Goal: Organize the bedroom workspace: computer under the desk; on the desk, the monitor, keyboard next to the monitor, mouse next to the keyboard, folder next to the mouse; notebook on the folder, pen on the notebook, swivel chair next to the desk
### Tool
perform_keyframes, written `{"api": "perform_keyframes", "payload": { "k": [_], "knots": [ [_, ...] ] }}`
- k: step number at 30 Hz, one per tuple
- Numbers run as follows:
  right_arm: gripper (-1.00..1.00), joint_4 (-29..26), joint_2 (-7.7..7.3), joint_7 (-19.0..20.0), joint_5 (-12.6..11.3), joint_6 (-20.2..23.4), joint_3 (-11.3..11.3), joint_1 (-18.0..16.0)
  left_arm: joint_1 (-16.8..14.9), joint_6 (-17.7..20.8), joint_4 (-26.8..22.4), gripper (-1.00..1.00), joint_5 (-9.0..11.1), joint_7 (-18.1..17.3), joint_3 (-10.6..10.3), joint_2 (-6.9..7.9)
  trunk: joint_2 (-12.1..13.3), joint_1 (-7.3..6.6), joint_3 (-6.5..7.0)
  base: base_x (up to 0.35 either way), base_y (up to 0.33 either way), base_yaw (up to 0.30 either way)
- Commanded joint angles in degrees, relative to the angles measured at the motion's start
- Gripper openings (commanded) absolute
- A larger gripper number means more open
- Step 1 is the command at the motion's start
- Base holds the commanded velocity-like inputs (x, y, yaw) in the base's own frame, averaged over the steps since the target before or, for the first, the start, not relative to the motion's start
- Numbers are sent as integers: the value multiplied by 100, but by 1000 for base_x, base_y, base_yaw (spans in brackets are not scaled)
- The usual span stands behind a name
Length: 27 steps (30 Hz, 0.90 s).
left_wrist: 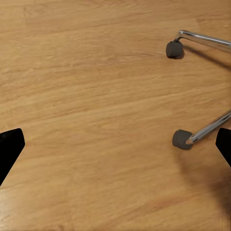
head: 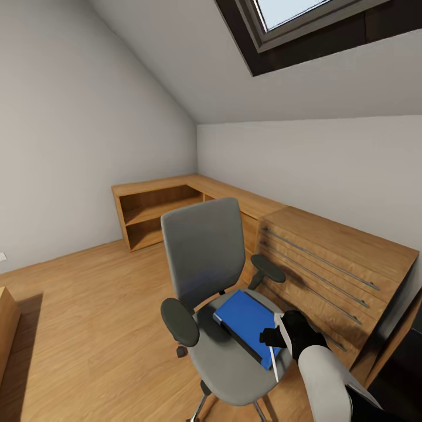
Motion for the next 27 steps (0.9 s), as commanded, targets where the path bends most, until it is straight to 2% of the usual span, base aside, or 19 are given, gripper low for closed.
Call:
{"api": "perform_keyframes", "payload": {
  "k": [1, 5, 27],
  "knots": [
    [100, -15, 5, 48, 61, 18, -41, -6, -3, -11, 3, 100, 52, -36, 9, -2, -44, 22, -24, 0, 0, 0],
    [100, -18, 3, 48, 61, 18, -41, -6, -1, -11, 3, 100, 52, -35, 9, -2, -205, 110, -96, 0, 0, 0],
    [100, -23, 2, 48, 65, 14, -41, -3, -1, -11, 3, 100, 52, -23, 9, -2, -205, 110, -96, 0, 0, 0]
  ]
}}
